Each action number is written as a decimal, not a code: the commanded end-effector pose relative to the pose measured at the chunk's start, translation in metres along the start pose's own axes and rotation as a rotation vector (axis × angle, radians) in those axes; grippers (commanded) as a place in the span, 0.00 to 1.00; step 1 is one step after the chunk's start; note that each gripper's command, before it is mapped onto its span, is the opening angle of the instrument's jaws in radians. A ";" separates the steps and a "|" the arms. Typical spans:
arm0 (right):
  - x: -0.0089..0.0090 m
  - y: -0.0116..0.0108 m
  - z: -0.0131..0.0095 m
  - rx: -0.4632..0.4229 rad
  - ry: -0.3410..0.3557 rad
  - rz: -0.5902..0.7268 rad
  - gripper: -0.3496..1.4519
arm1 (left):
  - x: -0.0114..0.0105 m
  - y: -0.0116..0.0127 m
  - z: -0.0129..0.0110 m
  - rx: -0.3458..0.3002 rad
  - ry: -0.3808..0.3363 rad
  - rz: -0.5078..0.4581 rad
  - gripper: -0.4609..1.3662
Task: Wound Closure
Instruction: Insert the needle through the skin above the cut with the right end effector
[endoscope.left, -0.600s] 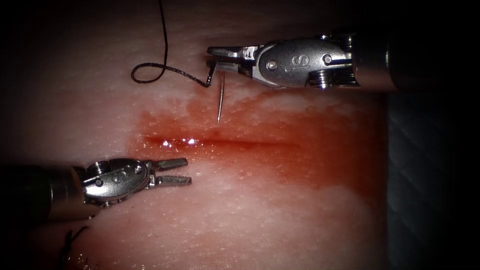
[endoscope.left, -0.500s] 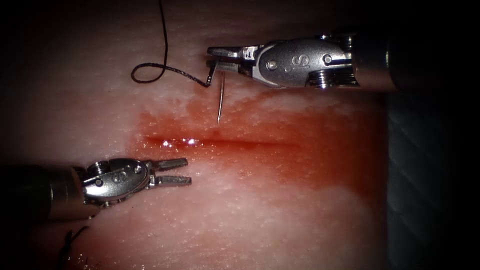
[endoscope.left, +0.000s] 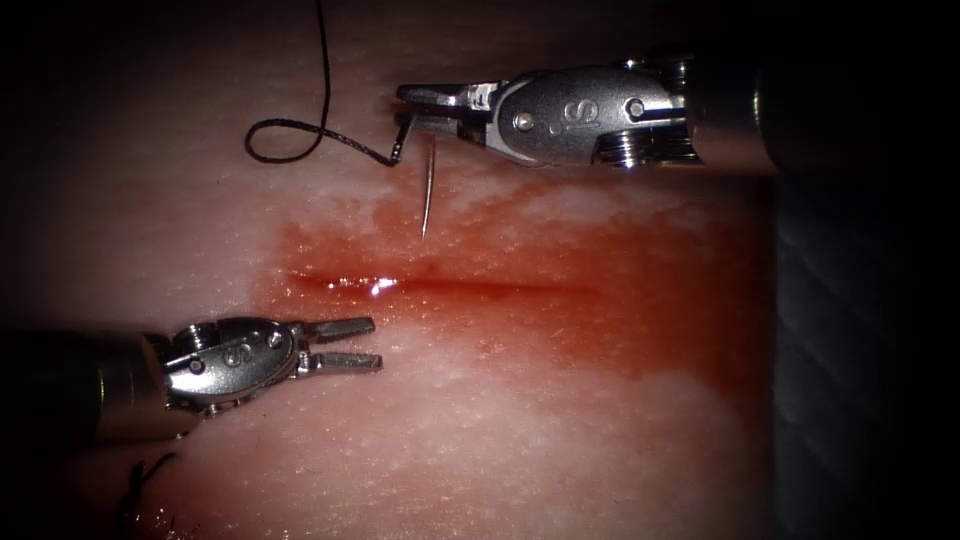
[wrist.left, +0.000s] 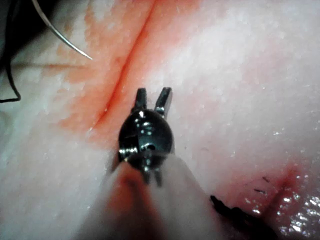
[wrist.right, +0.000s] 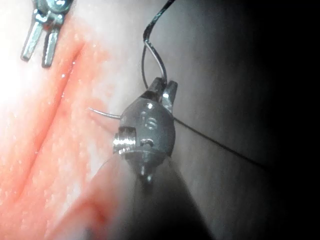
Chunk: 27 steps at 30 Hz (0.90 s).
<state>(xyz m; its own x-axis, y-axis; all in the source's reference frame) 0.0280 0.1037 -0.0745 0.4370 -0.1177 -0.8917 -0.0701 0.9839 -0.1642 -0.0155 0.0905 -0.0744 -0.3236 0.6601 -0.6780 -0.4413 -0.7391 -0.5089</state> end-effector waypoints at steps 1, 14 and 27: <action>0.0000 0.0001 0.0003 -0.009 0.007 -0.015 0.00 | 0.0000 0.0000 0.0000 0.002 0.000 0.000 0.35; -0.0003 -0.0001 0.0015 -0.014 0.049 -0.128 0.00 | -0.0001 0.0000 0.0000 0.002 0.000 0.000 0.34; -0.0014 -0.0013 0.0028 -0.035 0.087 -0.153 0.00 | -0.0001 0.0000 0.0000 0.002 0.000 0.000 0.33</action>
<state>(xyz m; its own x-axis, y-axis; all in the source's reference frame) 0.0301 0.1028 -0.0719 0.3650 -0.2828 -0.8870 -0.0324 0.9483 -0.3157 -0.0154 0.0904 -0.0743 -0.3240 0.6598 -0.6780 -0.4435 -0.7390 -0.5072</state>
